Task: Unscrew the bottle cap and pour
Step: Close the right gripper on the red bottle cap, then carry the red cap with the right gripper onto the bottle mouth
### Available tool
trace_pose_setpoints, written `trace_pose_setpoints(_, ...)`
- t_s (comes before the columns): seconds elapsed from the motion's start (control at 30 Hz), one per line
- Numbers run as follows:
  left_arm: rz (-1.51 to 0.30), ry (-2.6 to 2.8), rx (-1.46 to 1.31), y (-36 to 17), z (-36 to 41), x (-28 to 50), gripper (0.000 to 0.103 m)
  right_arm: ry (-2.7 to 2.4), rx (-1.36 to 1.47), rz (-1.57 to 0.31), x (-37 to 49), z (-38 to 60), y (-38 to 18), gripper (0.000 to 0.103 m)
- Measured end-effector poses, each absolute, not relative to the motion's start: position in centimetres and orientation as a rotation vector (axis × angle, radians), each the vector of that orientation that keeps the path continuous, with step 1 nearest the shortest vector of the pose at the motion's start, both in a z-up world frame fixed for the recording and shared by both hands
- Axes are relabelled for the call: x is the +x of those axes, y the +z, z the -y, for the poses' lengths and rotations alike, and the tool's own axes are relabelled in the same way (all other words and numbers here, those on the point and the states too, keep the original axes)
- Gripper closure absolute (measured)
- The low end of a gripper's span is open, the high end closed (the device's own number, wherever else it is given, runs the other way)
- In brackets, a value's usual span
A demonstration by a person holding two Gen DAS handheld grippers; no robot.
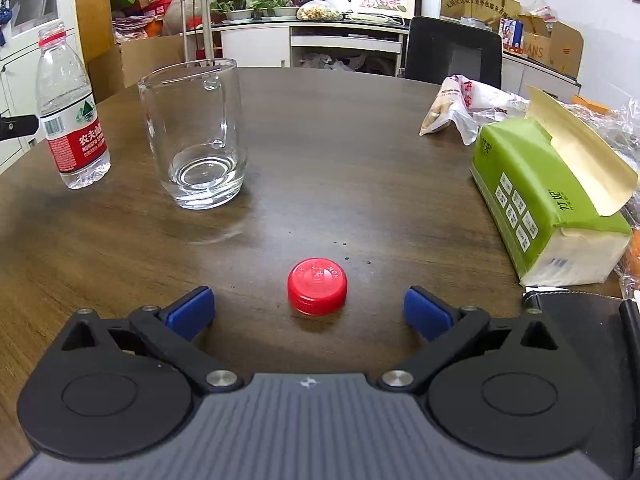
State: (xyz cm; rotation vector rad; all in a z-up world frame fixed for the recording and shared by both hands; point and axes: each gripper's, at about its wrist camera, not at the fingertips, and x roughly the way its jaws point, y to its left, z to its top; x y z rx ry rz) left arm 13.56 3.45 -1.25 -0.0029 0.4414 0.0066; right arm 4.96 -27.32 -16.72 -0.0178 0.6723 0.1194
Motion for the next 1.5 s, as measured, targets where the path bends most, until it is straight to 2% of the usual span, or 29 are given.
trace_pose_setpoints(0.1, -0.446, 0.01, 0.001, -1.3, -3.5, 13.7, 0.0, 0.114, -0.016, -0.669, 4.9, 27.3, -16.6, 0.008)
trace_pose_setpoints(0.13, -0.448, 0.01, 0.002, -1.3, -3.4, 13.8, 0.0, 0.118, -0.02, -0.665, 4.8, 27.2, -16.5, 0.016)
trace_pose_setpoints(0.17, -0.451, 0.009, 0.004, -1.3, -3.4, 13.8, 0.0, 0.115, -0.025, -0.658, 4.7, 27.1, -16.3, 0.036)
trace_pose_setpoints(0.23, -0.453, 0.008, 0.004, -1.4, -3.3, 13.8, 0.0, 0.09, -0.034, -0.645, 4.6, 26.9, -16.0, 0.069)
trace_pose_setpoints(0.8, -0.475, 0.015, 0.004, -1.7, -3.1, 14.2, 0.0, 0.085, -0.078, -0.585, 3.6, 26.2, -14.8, 0.071)
trace_pose_setpoints(0.97, -0.488, -0.022, 0.023, -2.1, -2.5, 14.5, 0.0, 0.196, -0.023, -0.592, 4.1, 25.8, -11.8, 0.071)
trace_pose_setpoints(1.2, -0.51, -0.085, 0.04, -2.7, -2.2, 15.6, 0.0, 0.366, -0.003, -0.538, 5.9, 23.5, -4.6, 0.071)
trace_pose_setpoints(1.5, -0.486, -0.194, 0.015, -3.5, -2.2, 16.9, 0.0, 0.522, -0.024, -0.508, 11.1, 18.6, 2.1, 0.071)
